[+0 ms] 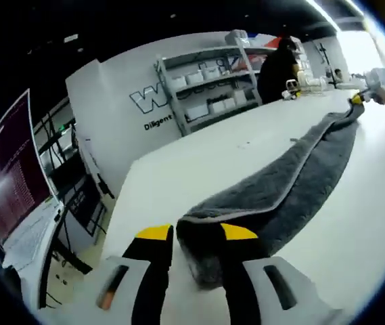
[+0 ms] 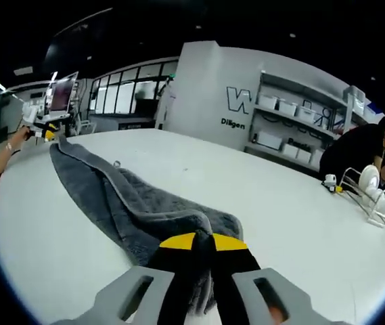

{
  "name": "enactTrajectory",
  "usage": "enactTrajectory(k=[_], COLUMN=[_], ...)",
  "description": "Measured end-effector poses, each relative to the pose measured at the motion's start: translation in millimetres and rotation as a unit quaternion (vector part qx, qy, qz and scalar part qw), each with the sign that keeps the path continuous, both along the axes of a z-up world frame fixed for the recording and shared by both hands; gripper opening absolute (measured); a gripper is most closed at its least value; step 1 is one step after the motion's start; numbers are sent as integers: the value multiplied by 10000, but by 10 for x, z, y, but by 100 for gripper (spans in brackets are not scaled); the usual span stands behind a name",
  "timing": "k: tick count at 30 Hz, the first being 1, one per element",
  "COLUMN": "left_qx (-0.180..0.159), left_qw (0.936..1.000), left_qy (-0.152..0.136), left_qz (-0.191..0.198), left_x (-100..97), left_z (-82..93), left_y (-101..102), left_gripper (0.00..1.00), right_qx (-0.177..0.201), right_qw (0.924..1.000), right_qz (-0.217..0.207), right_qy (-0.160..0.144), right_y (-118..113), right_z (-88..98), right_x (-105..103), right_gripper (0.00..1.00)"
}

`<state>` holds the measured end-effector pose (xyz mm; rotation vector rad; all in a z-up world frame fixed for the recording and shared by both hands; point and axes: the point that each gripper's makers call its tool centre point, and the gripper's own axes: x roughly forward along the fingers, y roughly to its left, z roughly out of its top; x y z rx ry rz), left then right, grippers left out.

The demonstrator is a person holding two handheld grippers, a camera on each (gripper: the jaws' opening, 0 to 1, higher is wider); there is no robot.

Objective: Open the folded towel by lifting each exposed corner and separating the folded layers until the towel lies flat within the target outline without major curled edges

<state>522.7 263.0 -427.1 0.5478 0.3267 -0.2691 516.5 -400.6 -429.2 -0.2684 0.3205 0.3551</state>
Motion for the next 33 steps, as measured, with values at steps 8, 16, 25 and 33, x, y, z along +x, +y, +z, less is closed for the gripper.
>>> enactTrajectory(k=[8,16,25,33], left_qx=[563,917,808,601], left_qw=[9958,9927,9936,9952], left_qy=[-27,104,302,371], left_qz=[-727,-781,-723,-670], left_x=[56,150,141,106], left_z=[-46,-153,-265,-301], left_y=[-292,-292,-216,-148], left_gripper=[29,23,3,2], right_qx=[-312,-662,-685,-674], right_qw=[9995,9976,9975,9976], right_qz=[53,190,143,116], right_qy=[-35,117,111,92], right_y=[14,-2,-32,-39], right_z=[-2,-56,-11,52], right_x=[-90,-151,-129,-106], right_gripper=[20,35,35,39])
